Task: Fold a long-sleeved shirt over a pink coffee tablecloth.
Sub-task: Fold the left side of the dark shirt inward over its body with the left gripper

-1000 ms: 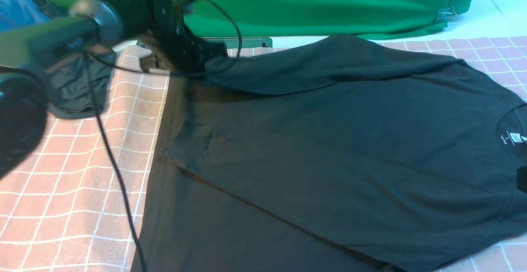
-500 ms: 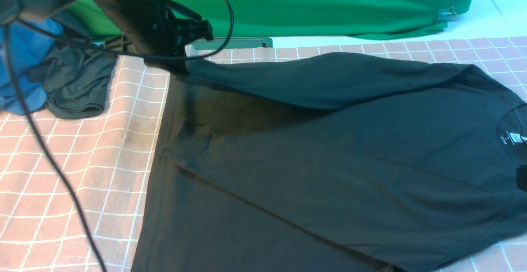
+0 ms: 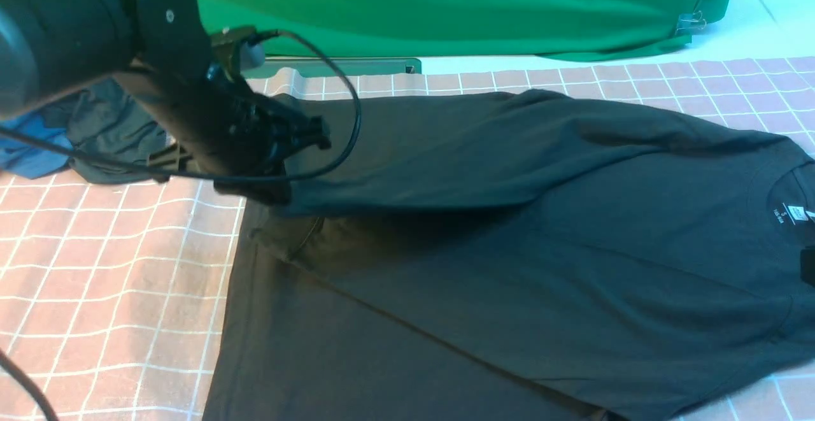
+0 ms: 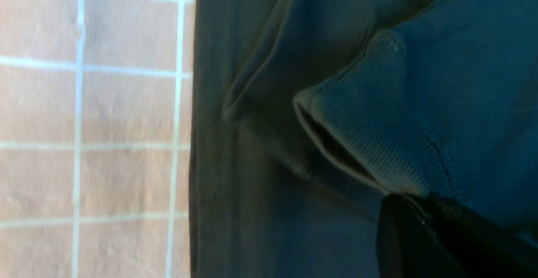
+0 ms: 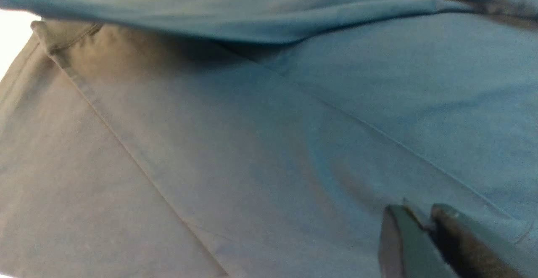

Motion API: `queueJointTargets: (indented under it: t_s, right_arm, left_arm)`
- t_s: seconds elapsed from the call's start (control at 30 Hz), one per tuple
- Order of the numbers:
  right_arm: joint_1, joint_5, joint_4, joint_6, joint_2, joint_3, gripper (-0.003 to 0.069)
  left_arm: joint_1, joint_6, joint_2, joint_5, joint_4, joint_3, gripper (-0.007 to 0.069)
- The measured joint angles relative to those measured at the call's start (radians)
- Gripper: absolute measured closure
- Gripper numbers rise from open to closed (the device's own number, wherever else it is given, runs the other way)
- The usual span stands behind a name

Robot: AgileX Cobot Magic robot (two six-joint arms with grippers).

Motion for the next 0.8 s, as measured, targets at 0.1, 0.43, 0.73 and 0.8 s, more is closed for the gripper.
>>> queueJointTargets:
  t_s: [0.1,0.43,0.73,0.8]
  right_arm:
    - [0.000,0.000,0.000,0.000,0.000,0.000,0.0536]
    - [0.000,-0.001,0.000,0.000,0.000,0.000,0.0525]
    - [0.000,-0.006,0.000,0.000,0.000,0.000,0.0516]
    - [0.000,-0.010,-0.004,0.000,0.000,0.000,0.0515]
  left_arm:
    - [-0.002,-0.008,-0.001,0.016,-0.005,0.022,0.0594]
    - [-0.023,-0.012,-0.002,0.036,-0.013,0.088,0.0594]
    - [-0.024,-0.012,0.001,0.024,-0.018,0.127,0.0510]
    - [-0.024,-0.009,0.001,0.029,-0.017,0.127,0.0440]
